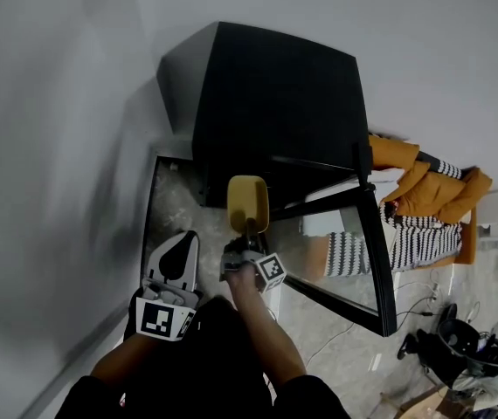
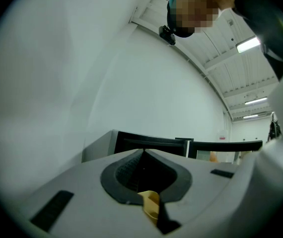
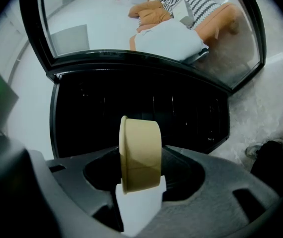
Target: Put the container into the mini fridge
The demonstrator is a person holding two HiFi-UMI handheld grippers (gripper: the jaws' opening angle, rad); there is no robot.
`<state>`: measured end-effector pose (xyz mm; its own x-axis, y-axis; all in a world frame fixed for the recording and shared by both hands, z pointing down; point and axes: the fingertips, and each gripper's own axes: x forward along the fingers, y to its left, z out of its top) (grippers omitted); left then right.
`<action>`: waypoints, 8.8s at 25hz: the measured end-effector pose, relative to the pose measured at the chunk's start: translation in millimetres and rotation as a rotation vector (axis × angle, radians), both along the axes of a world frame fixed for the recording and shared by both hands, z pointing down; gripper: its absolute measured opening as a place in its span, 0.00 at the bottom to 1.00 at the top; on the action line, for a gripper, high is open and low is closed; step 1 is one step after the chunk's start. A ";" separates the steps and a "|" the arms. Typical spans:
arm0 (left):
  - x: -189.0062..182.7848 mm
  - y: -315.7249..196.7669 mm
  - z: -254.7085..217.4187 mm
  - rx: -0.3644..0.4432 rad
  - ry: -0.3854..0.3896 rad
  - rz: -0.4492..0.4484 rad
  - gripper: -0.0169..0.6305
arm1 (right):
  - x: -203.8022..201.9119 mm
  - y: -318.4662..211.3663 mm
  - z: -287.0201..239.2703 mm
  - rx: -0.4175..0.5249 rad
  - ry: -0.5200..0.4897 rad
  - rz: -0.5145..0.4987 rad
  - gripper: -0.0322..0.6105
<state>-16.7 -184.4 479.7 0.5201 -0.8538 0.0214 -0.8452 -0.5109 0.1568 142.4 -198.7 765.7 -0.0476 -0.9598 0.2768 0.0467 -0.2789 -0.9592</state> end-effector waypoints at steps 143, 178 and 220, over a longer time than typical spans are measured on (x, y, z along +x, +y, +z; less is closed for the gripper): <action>-12.8 8.3 9.4 -0.063 0.020 -0.006 0.04 | 26.5 -117.7 21.3 0.134 0.223 -0.107 0.31; 29.6 192.8 -102.9 -0.027 0.003 -0.084 0.04 | 17.2 114.4 -143.1 0.070 0.402 -0.469 0.05; -71.4 232.2 -98.5 -0.026 -0.009 -0.012 0.04 | -59.2 284.0 -332.5 0.238 1.342 -0.465 0.05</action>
